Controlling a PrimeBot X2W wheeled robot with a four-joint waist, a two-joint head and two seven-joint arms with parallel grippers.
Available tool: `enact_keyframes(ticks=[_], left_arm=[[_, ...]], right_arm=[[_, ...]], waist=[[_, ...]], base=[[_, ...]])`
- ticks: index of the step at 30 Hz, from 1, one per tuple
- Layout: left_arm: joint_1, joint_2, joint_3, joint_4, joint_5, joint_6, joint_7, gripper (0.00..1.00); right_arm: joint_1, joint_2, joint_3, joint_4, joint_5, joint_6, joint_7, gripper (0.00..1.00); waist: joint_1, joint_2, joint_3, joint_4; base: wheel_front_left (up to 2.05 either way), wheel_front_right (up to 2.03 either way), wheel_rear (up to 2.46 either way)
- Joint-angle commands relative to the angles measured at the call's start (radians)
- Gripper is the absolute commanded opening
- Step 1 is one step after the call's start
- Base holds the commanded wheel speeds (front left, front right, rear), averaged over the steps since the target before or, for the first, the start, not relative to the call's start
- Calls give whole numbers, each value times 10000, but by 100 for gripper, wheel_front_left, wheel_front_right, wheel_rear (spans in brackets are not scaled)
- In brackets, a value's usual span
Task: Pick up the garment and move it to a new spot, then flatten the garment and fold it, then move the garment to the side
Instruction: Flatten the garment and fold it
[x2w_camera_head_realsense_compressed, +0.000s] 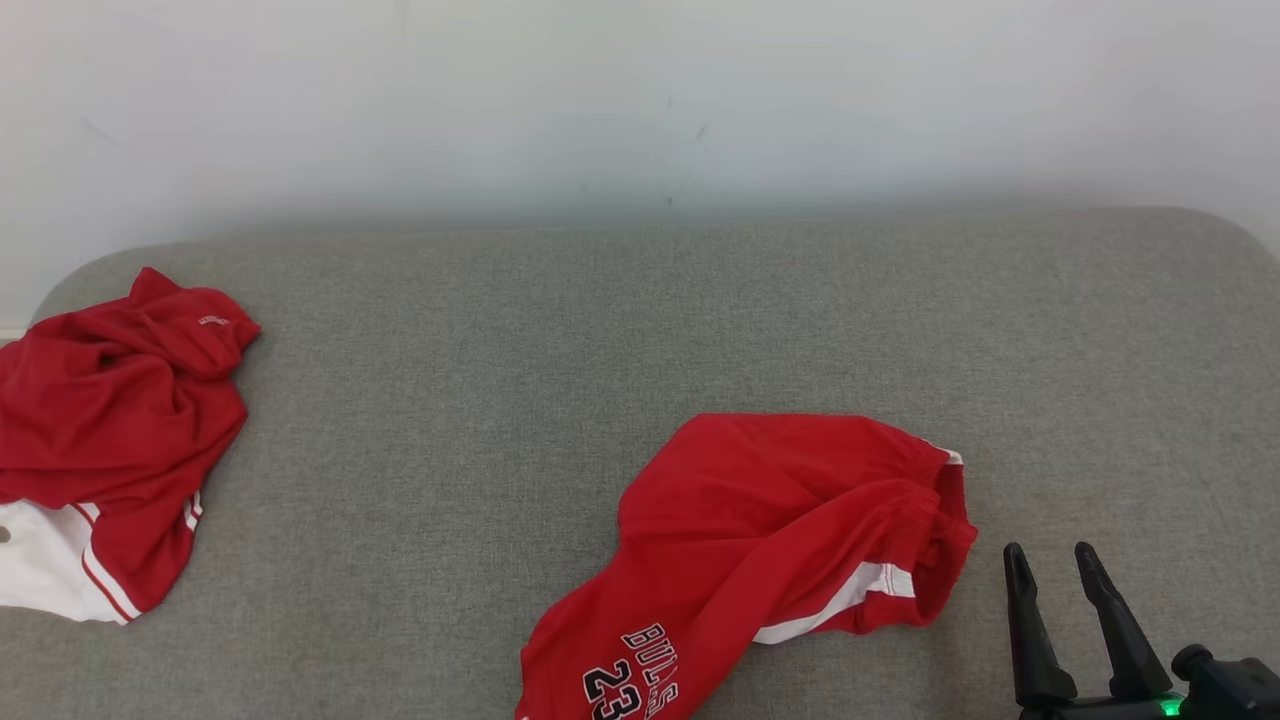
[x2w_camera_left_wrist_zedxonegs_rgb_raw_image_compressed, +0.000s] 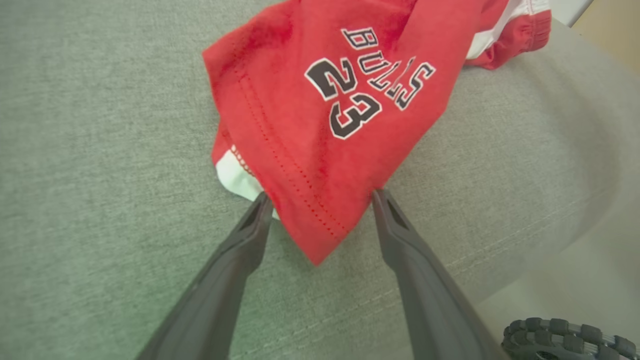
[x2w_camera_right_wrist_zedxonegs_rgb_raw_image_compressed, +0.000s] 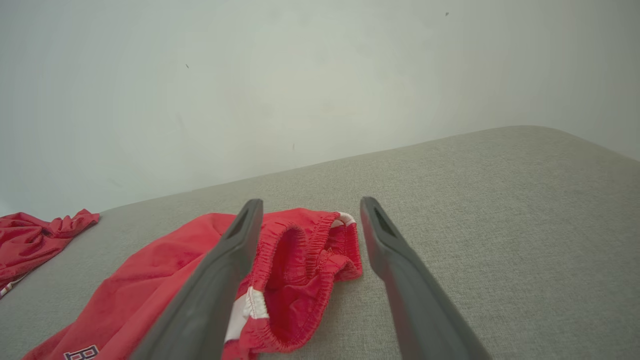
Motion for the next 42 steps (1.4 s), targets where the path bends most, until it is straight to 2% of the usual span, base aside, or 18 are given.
enact_keyframes(ticks=[1, 3, 4, 5, 11, 21, 30, 42], left_arm=[[-107, -36, -95, 161, -140, -11, -32, 98], [-304, -55, -125, 335, -232, -11, -34, 44], [-345, -55, -120, 483, -319, -2, -32, 34], [-401, -61, -208, 566, -284, -1, -32, 0], [-538, -43, 105, -383, -191, -1, -32, 0], [-883, 636, 334, -1569, 94, -1, -32, 0], [-1931, 1254, 387, -876, -131, -2, 0, 0], [-3654, 1320, 260, 994, -628, -2, -23, 0]], right_arm=[[-41, 42, -8, -15, 3, -28, -2, 100], [-35, 53, -23, -8, -13, -28, -2, 100], [-30, 60, -26, -3, -22, -28, -2, 100], [-35, 62, -11, -22, -30, -28, -2, 100], [18, 43, -72, -90, -44, -28, -2, 100], [-51, 25, 88, 52, 32, -29, -2, 100], [-293, 32, 248, 372, 151, -29, -2, 100], [-730, -59, 367, 743, 209, -29, -2, 100]], waist=[[0, -1, 8, 0], [0, -1, 15, 6], [0, -1, 14, 8], [0, -1, 14, 4], [0, -1, 26, 57], [0, -1, 33, 38], [0, -1, 199, -338], [0, -1, 605, -838]], base=[[0, 0, 0], [0, 0, 0], [0, 0, 0], [0, 0, 0], [0, 0, 0], [0, 0, 0], [0, 0, 0], [0, 0, 0]])
